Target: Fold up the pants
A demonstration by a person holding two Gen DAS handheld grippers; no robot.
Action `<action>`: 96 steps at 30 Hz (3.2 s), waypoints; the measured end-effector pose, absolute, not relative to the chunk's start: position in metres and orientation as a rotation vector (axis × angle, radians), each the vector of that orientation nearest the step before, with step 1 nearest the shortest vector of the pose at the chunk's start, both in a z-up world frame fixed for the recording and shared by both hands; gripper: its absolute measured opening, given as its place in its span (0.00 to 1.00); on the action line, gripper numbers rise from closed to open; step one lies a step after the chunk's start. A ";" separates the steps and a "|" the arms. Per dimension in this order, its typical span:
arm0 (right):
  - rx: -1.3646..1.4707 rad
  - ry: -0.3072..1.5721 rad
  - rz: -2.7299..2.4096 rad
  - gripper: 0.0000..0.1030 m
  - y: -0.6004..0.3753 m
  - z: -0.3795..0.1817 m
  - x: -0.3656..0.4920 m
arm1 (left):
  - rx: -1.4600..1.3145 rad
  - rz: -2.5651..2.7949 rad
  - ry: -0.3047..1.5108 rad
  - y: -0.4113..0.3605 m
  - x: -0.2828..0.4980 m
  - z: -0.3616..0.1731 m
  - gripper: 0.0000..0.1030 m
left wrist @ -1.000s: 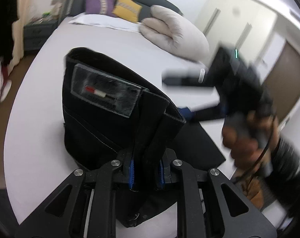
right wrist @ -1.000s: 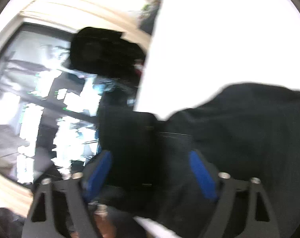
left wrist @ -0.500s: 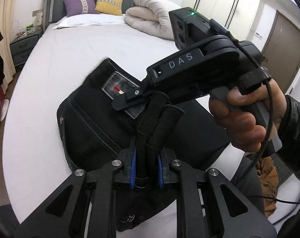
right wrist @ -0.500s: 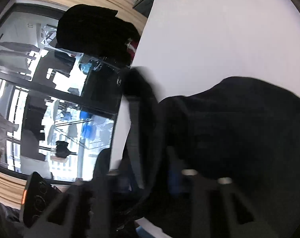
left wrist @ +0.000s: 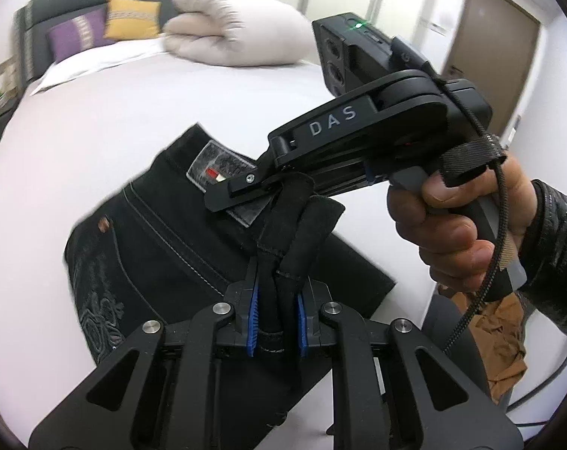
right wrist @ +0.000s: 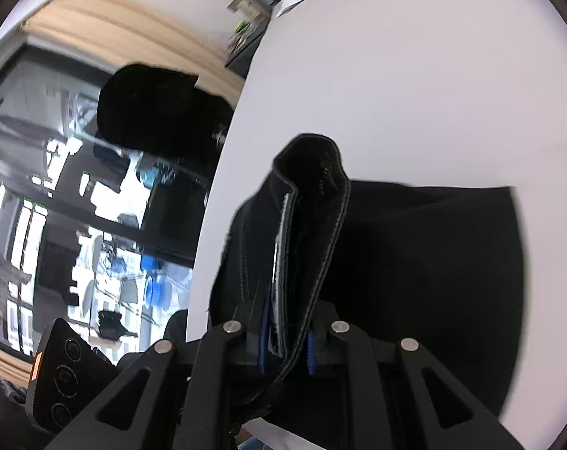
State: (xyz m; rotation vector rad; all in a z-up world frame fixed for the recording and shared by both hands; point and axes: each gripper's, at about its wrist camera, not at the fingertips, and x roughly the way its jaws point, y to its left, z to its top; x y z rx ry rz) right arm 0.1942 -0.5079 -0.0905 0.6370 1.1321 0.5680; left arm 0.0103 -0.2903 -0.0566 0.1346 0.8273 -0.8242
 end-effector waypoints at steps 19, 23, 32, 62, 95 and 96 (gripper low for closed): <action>0.869 1.113 0.530 0.16 -0.567 -0.179 0.167 | 0.226 -0.880 0.984 -0.376 0.018 -0.136 0.15; 0.878 1.071 0.504 0.17 -0.568 -0.177 0.156 | 0.181 -0.901 0.994 -0.365 0.020 -0.138 0.21; 0.836 1.069 0.412 0.16 -0.564 -0.168 0.149 | 0.092 -0.924 0.992 -0.321 0.025 -0.114 0.24; 0.646 1.097 0.347 0.04 -0.526 -0.137 0.101 | 0.031 -0.599 1.122 -0.244 0.111 -0.129 0.24; 0.813 1.187 0.370 0.44 -0.569 -0.165 0.154 | -0.556 -0.681 1.311 -0.161 0.172 -0.168 0.62; 0.820 1.186 0.375 0.38 -0.568 -0.166 0.154 | -0.568 -0.687 1.315 -0.160 0.175 -0.170 0.55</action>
